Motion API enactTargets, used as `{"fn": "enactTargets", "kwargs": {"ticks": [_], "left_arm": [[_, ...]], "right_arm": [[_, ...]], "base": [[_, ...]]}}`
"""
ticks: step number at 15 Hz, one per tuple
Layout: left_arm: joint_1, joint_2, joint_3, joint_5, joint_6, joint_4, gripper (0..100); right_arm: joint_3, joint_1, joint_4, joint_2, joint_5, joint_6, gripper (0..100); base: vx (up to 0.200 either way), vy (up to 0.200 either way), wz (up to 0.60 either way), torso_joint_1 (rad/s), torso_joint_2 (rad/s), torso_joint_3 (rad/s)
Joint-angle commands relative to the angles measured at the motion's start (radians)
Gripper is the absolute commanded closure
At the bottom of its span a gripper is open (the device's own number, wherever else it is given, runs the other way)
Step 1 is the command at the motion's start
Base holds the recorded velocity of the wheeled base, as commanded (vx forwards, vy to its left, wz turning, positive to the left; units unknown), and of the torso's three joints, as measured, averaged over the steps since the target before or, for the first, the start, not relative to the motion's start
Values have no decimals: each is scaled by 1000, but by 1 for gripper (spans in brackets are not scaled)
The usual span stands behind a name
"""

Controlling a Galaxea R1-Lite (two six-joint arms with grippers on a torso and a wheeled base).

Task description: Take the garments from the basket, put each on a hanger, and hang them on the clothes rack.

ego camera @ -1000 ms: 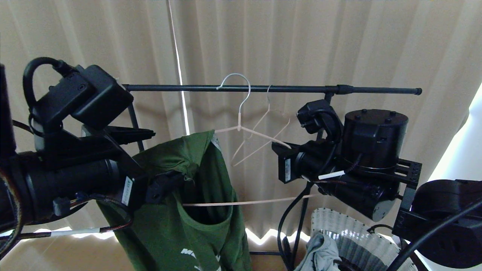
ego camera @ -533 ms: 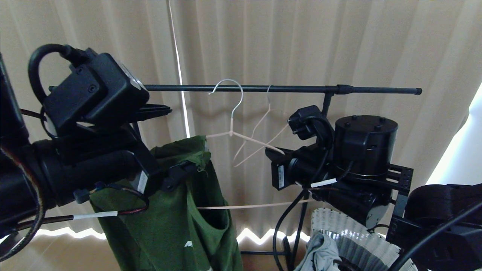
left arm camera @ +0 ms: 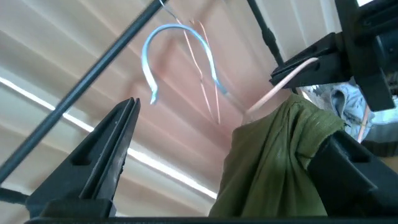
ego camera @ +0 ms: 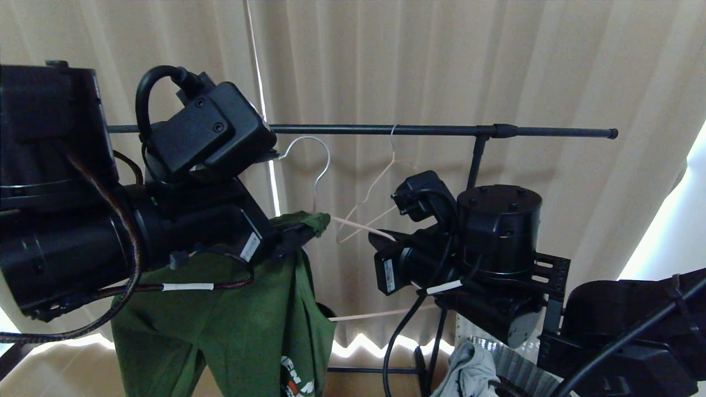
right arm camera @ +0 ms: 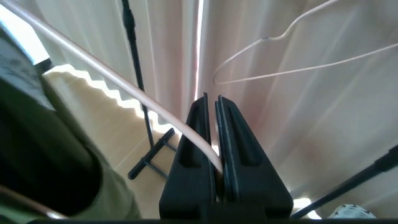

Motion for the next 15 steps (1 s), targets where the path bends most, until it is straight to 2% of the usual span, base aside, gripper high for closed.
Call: {"fn": "enactTargets", "kwargs": {"ticks": [1, 3, 4, 6, 13, 15], "left_arm": [[-1, 9, 14, 3, 2, -1, 0], [3, -8, 38, 6, 32, 2, 0], [9, -25, 72, 7, 94, 2, 0], [11, -36, 84, 7, 132, 2, 0], [11, -62, 80, -1, 121, -5, 0], [11, -57, 81, 1, 75, -74, 0]], "right_arm": [[-2, -6, -2, 15, -3, -1, 100], [-10, -27, 0, 15, -4, -1, 100], [-30, -49, 0, 15, -4, -2, 100], [-51, -80, 1, 15, -6, -2, 100], [-61, -185, -2, -5, -6, -1, 100], [-61, -211, -2, -16, -6, 1, 100]], "base": [[0, 0, 0, 0, 0, 0], [0, 0, 0, 0, 0, 0], [0, 0, 0, 0, 0, 0], [0, 0, 0, 0, 0, 0], [0, 0, 0, 0, 0, 0], [0, 0, 0, 0, 0, 0]]}}
